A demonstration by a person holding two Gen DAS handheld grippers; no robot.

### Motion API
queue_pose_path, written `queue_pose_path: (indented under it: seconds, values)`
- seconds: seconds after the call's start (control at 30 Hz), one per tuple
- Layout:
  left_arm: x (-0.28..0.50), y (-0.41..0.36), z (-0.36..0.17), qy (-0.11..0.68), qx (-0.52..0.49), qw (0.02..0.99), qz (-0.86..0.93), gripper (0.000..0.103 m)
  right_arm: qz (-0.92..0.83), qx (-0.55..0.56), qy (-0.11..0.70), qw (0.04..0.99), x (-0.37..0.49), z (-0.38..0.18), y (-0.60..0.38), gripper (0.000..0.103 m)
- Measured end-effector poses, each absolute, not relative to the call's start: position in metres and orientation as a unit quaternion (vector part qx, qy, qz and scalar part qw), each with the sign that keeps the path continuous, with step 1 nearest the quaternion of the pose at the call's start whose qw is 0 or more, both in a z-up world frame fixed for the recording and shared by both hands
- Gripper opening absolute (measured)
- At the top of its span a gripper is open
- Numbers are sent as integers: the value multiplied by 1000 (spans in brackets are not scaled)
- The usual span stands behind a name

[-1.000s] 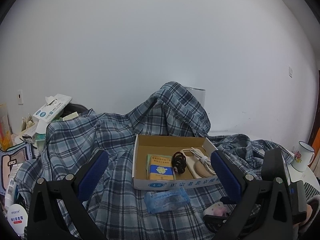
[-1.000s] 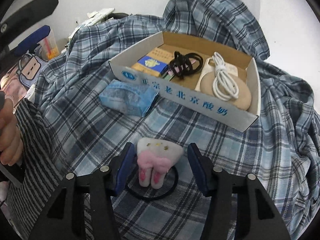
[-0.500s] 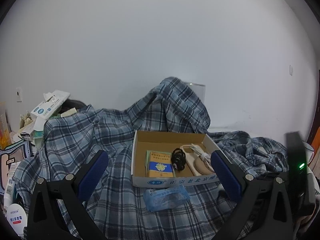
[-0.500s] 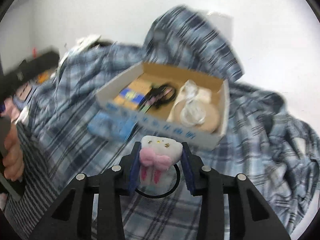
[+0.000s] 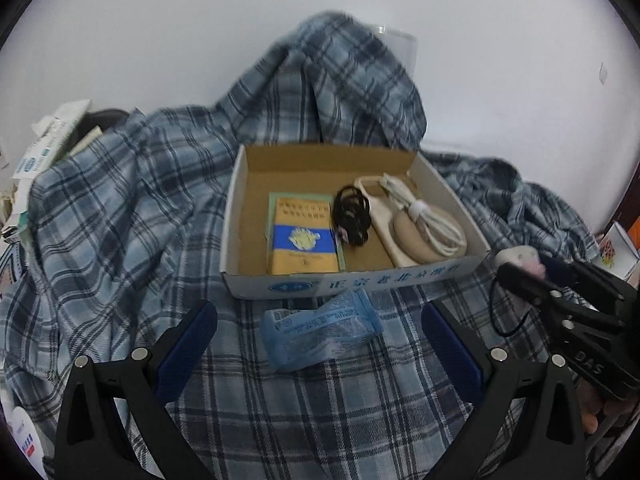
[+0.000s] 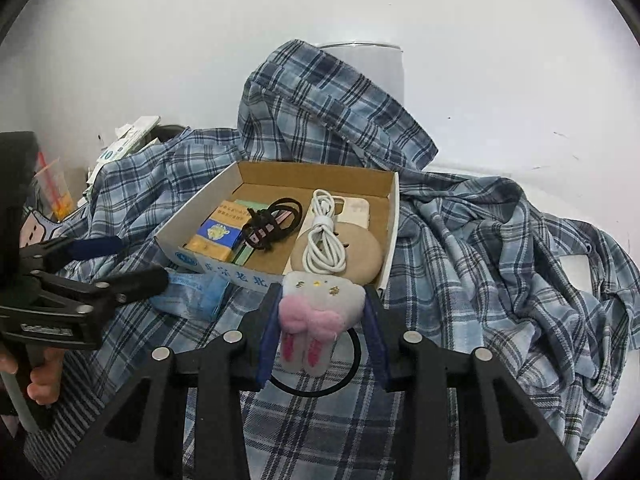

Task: Organize soft objects
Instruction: 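Grasp the pink plush toy with the right tool while the left tool grasps the blue packet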

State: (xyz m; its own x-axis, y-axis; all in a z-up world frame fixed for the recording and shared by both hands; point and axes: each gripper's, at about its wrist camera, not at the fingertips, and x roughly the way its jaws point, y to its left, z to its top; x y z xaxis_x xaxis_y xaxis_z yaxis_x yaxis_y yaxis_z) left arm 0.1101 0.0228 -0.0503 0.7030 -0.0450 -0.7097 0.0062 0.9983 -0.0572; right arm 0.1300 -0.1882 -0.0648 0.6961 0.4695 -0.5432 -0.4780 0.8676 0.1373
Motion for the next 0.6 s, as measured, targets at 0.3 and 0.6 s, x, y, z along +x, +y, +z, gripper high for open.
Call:
queue_pose_path:
  seconds: [0.3, 0.6]
  values:
    - [136, 31, -71, 433, -68, 899, -1, 96, 261, -6, 294, 920, 129, -66, -189, 37]
    - [147, 37, -90, 462, -89, 882, -14, 86, 260, -12, 296, 919, 129, -66, -186, 37]
